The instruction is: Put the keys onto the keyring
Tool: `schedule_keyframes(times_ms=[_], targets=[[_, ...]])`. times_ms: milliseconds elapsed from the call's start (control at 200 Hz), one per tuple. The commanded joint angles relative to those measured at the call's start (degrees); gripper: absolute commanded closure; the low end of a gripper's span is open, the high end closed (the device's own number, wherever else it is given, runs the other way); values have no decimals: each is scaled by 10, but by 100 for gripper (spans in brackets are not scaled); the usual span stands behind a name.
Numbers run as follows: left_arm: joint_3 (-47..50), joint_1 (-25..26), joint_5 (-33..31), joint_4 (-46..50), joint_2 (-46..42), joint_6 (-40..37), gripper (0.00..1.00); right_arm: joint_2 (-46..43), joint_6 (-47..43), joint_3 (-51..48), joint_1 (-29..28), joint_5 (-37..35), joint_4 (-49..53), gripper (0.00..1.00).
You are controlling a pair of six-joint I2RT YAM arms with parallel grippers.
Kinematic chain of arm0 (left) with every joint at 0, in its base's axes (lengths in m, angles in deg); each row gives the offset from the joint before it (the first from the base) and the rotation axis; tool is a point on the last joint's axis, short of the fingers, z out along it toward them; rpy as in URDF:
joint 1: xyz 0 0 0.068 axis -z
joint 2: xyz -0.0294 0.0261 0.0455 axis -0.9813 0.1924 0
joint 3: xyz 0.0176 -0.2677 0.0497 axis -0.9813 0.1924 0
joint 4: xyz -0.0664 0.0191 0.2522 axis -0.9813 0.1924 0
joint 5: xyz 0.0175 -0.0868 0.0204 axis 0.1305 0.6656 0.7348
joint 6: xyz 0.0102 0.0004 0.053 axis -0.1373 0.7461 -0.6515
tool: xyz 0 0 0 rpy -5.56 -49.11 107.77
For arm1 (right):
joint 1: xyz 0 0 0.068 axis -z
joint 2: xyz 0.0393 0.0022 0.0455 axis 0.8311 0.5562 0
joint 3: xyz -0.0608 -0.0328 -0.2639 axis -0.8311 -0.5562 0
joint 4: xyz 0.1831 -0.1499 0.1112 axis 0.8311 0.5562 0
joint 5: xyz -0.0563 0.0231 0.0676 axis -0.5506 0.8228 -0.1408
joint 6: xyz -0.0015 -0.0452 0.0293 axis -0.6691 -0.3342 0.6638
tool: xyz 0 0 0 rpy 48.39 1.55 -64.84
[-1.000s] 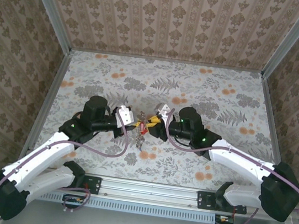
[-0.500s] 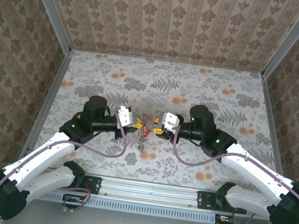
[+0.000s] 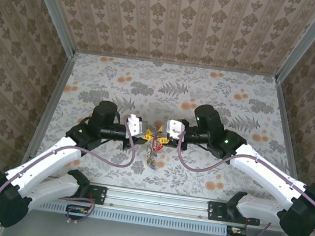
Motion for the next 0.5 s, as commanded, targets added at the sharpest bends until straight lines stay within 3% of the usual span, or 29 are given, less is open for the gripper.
schedule_keyframes(times_ms=[0,250,495], targets=[[-22,6,24,-13,-3,-7,100,3,-17,16,-2,24,29,70],[-25,11,27,-20,4,-3,100,10,-17,20,-4,16,33,85],[-23,21,26,-39,11,4,100,20,-17,22,-9,7,33,86]])
